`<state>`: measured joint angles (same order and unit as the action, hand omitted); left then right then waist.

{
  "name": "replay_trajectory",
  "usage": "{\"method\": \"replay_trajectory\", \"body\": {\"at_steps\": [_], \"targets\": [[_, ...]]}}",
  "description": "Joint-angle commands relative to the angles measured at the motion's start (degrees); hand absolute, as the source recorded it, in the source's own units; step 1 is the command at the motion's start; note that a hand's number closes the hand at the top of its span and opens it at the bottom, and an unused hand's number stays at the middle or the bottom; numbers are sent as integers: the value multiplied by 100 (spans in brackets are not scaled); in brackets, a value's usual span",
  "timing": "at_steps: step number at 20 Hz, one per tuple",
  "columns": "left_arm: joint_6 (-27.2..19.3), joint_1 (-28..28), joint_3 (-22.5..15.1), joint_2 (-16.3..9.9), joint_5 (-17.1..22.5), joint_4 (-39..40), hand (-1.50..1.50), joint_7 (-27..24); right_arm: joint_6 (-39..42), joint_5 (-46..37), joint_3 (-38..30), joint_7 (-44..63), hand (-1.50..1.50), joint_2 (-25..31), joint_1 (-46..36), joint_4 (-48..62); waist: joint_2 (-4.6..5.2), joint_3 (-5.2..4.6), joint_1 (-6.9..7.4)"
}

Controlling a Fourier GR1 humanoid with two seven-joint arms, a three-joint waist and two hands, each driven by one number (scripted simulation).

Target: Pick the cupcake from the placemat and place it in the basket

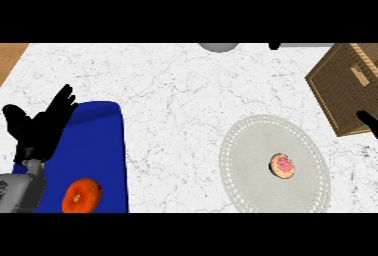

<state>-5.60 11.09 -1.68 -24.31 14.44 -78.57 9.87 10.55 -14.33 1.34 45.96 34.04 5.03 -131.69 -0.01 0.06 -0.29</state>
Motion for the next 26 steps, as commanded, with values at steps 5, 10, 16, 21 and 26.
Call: {"method": "replay_trajectory", "body": {"at_steps": [5, 10, 16, 21, 26], "targets": [[264, 77, 163, 34, -16, 112, 0, 9, -1160, -1313, 794, -1254, -150, -1345, -314, 1501, 13, -4, 62], [241, -123, 305, 111, -185, -210, 0, 133, -697, -1656, 895, -1107, -150, -1343, -371, 2108, 1, -5, 48], [570, -93, 571, 155, -286, 29, 0, 80, -351, -1788, 860, -1117, -150, -1565, -406, 2349, -1, -6, 23], [659, -243, 608, 391, -405, -219, 0, 166, -243, -1798, 468, -1735, -150, -1602, -543, 3028, 0, -5, 32], [686, -3, 752, 526, -591, 129, 0, -11, -399, -2052, 609, -1973, -150, -1914, -145, 2826, 0, -6, 22]]}}
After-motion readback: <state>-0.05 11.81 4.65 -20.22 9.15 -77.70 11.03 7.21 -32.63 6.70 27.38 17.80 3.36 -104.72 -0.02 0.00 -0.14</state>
